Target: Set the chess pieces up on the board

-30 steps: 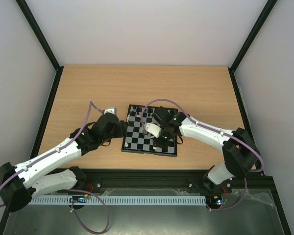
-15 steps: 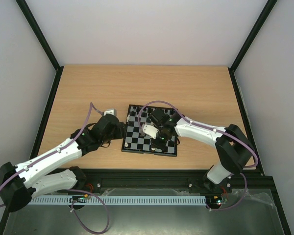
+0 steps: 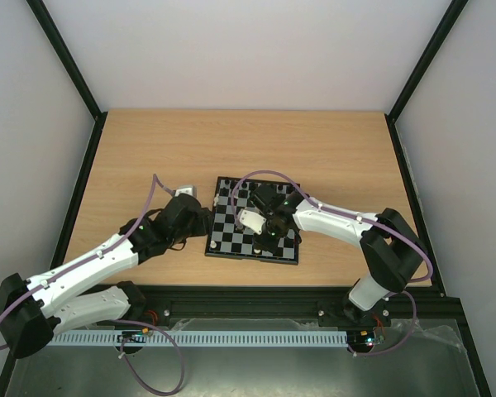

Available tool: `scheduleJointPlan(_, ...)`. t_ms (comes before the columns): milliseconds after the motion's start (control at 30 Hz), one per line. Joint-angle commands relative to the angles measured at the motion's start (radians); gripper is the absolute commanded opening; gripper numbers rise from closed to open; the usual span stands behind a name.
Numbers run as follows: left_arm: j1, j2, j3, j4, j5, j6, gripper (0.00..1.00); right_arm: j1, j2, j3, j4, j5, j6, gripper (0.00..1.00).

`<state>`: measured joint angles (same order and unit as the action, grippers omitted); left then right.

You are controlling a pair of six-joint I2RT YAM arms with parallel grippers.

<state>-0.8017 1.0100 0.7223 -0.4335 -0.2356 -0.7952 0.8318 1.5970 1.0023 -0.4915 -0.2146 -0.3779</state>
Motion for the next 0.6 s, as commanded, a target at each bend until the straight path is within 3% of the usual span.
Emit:
scheduleJointPlan(0,0.004,-0.006,-0.010,0.000,0.002,-0.013,0.64,0.007,0.017,-0.004,-0.011,0.007,0.008,0.12)
scheduleJointPlan(367,0.005,-0.003,-0.028,0.009,0.007,-0.002,0.65,0.006,-0.009,0.020,-0.050,-0.025,0.019,0.34)
scheduleJointPlan(567,0.069,0.067,-0.004,0.068,0.089,0.111,0.66,-0.037,-0.078,0.042,-0.085,-0.050,0.029,0.40)
